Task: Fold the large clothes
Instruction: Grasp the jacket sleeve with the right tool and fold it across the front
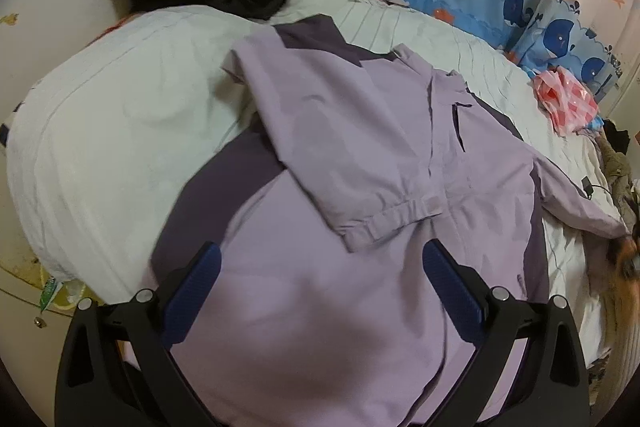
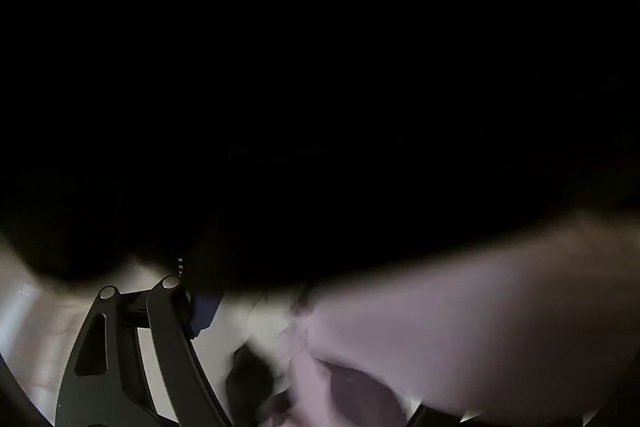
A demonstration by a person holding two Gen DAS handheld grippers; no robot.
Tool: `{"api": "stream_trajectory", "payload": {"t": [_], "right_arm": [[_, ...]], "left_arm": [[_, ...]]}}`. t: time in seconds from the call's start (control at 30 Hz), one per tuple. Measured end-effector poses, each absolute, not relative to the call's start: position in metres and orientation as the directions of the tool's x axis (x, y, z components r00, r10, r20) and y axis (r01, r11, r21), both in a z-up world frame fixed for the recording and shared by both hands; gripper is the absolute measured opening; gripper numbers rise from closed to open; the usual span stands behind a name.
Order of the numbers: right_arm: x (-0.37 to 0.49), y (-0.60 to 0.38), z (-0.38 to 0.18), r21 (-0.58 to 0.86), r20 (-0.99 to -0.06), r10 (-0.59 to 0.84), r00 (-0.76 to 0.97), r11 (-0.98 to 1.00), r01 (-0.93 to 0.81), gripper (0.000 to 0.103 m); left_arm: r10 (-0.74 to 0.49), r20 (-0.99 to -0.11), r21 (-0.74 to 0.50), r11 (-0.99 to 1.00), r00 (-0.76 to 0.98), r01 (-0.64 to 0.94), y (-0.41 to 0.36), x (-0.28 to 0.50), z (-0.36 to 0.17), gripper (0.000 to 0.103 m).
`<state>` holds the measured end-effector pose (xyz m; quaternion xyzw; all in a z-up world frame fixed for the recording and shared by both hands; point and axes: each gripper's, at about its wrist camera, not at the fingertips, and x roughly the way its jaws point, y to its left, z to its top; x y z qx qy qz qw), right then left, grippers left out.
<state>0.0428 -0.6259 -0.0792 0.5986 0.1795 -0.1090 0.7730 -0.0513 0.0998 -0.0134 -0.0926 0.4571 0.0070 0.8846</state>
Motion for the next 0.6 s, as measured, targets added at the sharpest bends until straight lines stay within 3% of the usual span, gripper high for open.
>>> {"api": "stream_trajectory", "payload": {"t": [0.03,0.07,0.17,0.27,0.3,0.37,0.43,0.6], "right_arm": [[0.064,-0.626,-0.064,0.872,-0.403,0.067,0.913,0.330,0.361,0.029],[0.087,-0.624,-0.033,0.845,-0.383,0.076,0.920,0.432,0.316,0.023],[0.117,-0.615,0.068,0.701,-0.220,0.079,0.972,0.706,0.101,0.022],[0.129,-0.609,0.106,0.578,-0.200,0.049,0.979,0.813,0.077,0.021],[0.139,-0.636,0.105,0.520,-0.294,-0.101,0.950,0.818,0.247,0.032],[0.146,-0.680,0.073,0.583,-0.464,-0.129,0.876,0.700,0.412,0.060],[0.133,-0.706,0.029,0.579,-0.627,-0.133,0.768,0.581,0.573,0.060],[0.084,-0.651,0.025,0.469,-0.630,-0.142,0.763,0.714,0.520,0.061]], "left_arm": [[-0.077,-0.814,-0.161,0.982,0.575,-0.095,0.096,-0.045,-0.015,0.097],[-0.080,-0.818,-0.162,0.982,0.569,-0.095,0.094,-0.040,-0.016,0.097],[-0.075,-0.817,-0.160,0.982,0.572,-0.099,0.090,-0.027,-0.014,0.097],[-0.063,-0.809,-0.159,0.981,0.584,-0.115,0.087,-0.018,-0.012,0.097],[-0.067,-0.810,-0.165,0.979,0.583,-0.117,0.088,-0.017,-0.013,0.097],[-0.087,-0.815,-0.188,0.975,0.573,-0.119,0.087,-0.016,-0.015,0.097],[-0.112,-0.820,-0.208,0.972,0.561,-0.111,0.085,-0.020,-0.017,0.097],[-0.092,-0.805,-0.183,0.978,0.586,-0.098,0.093,-0.044,0.000,0.097]]}}
